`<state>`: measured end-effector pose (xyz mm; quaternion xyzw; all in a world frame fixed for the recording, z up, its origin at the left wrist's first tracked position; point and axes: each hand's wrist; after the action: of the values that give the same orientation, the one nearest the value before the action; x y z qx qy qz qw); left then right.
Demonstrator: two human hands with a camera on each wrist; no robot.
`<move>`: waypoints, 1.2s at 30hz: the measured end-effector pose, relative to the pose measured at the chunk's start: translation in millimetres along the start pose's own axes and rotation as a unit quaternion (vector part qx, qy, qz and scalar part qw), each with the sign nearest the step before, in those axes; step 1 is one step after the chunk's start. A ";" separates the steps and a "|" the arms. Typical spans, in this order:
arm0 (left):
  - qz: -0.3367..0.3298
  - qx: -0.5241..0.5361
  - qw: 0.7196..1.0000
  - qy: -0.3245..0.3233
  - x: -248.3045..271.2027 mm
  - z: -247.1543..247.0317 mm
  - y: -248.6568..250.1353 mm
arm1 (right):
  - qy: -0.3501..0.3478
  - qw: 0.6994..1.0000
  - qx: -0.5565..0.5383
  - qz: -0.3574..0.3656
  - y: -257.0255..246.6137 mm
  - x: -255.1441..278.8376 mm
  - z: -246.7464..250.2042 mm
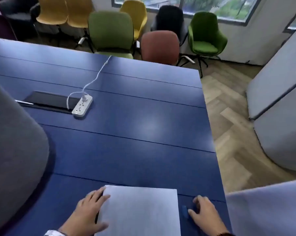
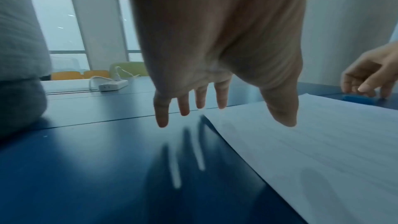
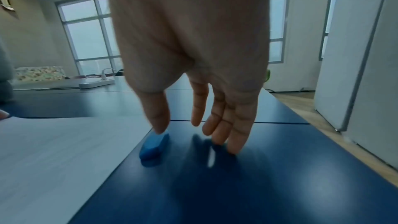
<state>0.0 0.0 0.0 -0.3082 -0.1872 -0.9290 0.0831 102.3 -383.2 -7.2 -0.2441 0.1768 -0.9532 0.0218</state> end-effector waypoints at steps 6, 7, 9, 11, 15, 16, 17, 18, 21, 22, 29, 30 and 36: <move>0.024 -0.036 0.999 -0.029 -14.9 -6.7 -0.9 | -0.059 0.995 0.074 0.013 -20.3 -6.9 -1.3; 0.017 -0.021 1.000 0.007 -14.8 -4.0 1.8 | -0.063 0.993 0.099 0.023 -21.8 -6.6 -2.2; 0.015 -0.002 0.999 0.045 -13.4 -8.5 0.5 | -0.051 0.990 0.120 0.054 -20.2 -9.6 -10.2; 0.005 -0.011 0.999 0.041 -14.9 -6.4 -1.5 | -0.040 0.987 0.133 0.080 -16.7 -11.1 -13.7; -0.021 -0.064 0.997 0.022 -18.9 -7.4 -19.1 | -0.012 0.988 0.117 0.100 -9.7 -10.1 -21.8; -0.034 -0.077 0.996 0.026 -21.5 -11.3 -21.7 | -0.001 0.988 0.111 0.107 -5.8 -10.2 -26.2; -0.045 -0.083 0.995 0.028 -22.2 -12.1 -23.6 | 0.009 0.987 0.111 0.113 -3.8 -11.6 -27.9; -0.053 -0.090 0.994 0.028 -23.5 -13.1 -24.5 | 0.019 0.987 0.110 0.117 -2.8 -13.4 -29.2; -0.062 -0.113 0.991 0.025 -24.0 -14.2 -20.9 | 0.043 0.988 0.087 0.123 0.7 -15.4 -33.8; -0.062 -0.115 0.991 0.034 -26.8 -14.5 -21.3 | 0.049 0.989 0.077 0.120 0.0 -15.6 -32.8; -0.042 -0.122 0.990 0.062 -24.7 -16.2 -22.9 | 0.131 0.971 -0.005 0.201 -55.7 13.3 -29.7; -0.043 -0.121 0.990 0.062 -24.7 -18.4 -22.3 | 0.119 0.967 -0.024 0.224 -68.7 16.7 -32.6; -0.038 -0.114 0.992 0.048 -17.5 -24.3 -27.2 | 0.078 0.947 -0.025 0.312 -133.8 20.9 -67.4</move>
<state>-6.6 15.9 -36.6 -0.2637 -0.0876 -0.9604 0.0212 58.0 -238.6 -6.3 -0.1024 0.2694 -0.9100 0.2981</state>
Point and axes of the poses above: each hand's wrist, its own x-axis away from the middle knuckle, its own z-axis out of the back of the hand, y = z × x, and after that the axes turned 5 degrees about z, right-handed
